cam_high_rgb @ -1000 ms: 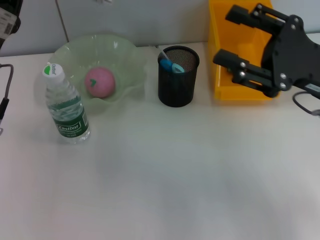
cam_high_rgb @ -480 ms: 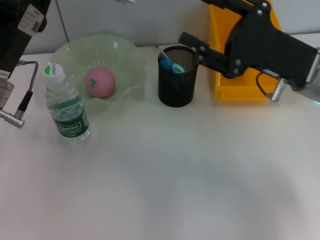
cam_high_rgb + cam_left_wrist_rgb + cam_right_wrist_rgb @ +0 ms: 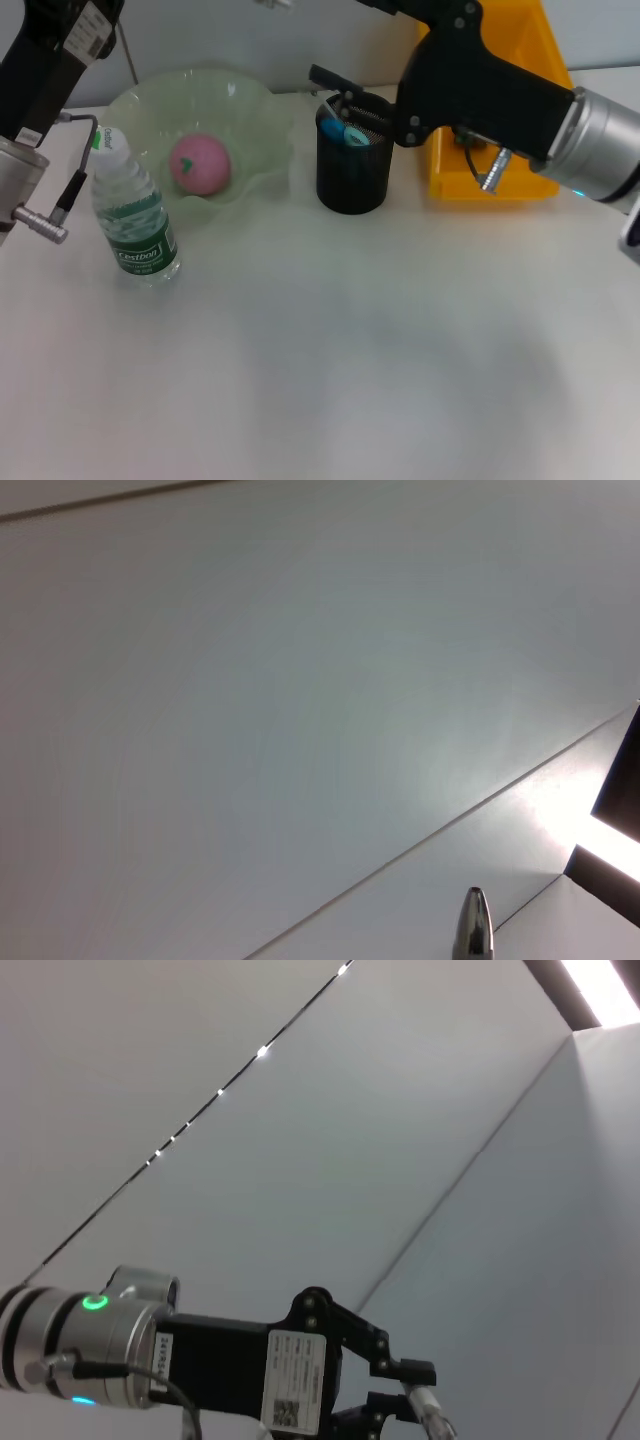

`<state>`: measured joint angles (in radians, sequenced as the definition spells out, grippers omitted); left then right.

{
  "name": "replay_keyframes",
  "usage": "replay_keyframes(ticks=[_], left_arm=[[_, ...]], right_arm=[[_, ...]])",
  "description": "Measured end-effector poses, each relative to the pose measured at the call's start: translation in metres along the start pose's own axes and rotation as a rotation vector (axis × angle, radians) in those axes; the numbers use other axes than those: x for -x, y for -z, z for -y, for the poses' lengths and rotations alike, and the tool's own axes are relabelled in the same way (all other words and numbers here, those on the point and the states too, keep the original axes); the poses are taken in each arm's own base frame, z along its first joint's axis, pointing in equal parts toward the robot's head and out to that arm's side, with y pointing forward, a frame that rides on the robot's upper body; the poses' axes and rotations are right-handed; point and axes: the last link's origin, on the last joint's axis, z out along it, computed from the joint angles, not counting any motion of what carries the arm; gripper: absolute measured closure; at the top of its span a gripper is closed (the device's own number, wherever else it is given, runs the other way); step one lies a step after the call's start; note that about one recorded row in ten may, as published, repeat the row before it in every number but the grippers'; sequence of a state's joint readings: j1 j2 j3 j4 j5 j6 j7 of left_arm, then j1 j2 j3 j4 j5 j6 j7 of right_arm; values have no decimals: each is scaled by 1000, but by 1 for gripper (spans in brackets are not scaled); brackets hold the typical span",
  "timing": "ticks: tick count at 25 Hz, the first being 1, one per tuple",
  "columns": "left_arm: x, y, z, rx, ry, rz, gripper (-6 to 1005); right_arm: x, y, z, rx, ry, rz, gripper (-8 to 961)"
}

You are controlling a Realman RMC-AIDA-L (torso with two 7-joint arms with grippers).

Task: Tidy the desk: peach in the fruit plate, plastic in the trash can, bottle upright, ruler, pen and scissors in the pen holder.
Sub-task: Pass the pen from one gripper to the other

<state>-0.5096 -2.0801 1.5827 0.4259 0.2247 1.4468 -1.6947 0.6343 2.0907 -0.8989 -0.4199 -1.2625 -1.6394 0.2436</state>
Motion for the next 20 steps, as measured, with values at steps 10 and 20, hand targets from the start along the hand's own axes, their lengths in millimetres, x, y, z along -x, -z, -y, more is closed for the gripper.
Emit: replay_keyframes(ticks=[10, 20], left_arm=[[0, -6, 3, -16, -9, 3, 791], [0, -10, 4, -23, -22, 8, 782]], right_arm=[[-5, -16, 2, -30, 139, -4, 313], [-11, -35, -1, -26, 241, -40, 313]])
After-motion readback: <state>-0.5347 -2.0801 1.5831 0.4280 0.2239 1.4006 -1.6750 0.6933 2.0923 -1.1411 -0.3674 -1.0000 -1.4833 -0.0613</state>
